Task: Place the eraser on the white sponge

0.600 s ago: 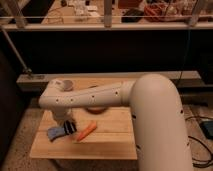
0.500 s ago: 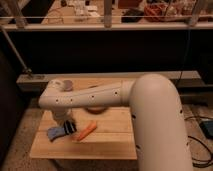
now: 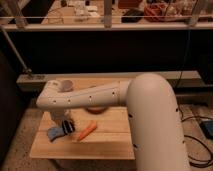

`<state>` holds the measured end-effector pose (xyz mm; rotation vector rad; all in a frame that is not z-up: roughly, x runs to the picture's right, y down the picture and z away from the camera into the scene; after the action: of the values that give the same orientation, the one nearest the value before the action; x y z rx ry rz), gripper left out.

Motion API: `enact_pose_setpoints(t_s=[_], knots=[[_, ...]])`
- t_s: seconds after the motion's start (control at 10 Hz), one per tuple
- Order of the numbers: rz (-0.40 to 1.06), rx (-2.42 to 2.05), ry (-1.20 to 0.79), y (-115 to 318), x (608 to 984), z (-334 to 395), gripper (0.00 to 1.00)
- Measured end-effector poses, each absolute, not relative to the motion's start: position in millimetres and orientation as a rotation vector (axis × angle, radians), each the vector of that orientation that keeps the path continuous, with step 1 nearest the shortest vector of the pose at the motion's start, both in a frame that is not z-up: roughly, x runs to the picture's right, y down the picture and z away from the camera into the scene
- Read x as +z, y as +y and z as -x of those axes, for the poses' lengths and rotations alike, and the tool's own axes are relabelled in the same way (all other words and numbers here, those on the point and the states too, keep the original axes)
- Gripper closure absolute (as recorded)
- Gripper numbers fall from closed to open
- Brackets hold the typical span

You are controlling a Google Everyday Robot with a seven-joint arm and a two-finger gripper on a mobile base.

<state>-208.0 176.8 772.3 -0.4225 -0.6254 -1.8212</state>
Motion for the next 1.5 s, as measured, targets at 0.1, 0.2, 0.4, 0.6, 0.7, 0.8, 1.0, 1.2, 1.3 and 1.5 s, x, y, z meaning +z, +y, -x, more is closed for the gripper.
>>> enact_pose_setpoints(t_s=[0.1,0.2,0.4,0.6,0.7,0.8,1.0,1.2,1.3,1.5], knots=[[0.418,-1.826,-0.625,176.4,772.8,209.3,1.00],[0.412,-1.830,-0.625,176.9,773.5,212.2,1.00],[0.403,-1.841,-0.624,177.5,774.4,216.7,1.00],[0.397,-1.845,-0.624,178.0,775.8,217.7,1.00],[0.393,-1.846,-0.626,178.8,776.7,218.4,1.00],[0.388,-1.849,-0.627,179.3,777.7,219.2,1.00],[0.382,-1.856,-0.628,180.7,779.3,219.9,1.00],[0.374,-1.861,-0.632,181.5,780.9,222.1,1.00],[0.369,-1.864,-0.634,181.8,781.9,223.2,1.00],[0.361,-1.872,-0.640,182.9,783.8,225.2,1.00]])
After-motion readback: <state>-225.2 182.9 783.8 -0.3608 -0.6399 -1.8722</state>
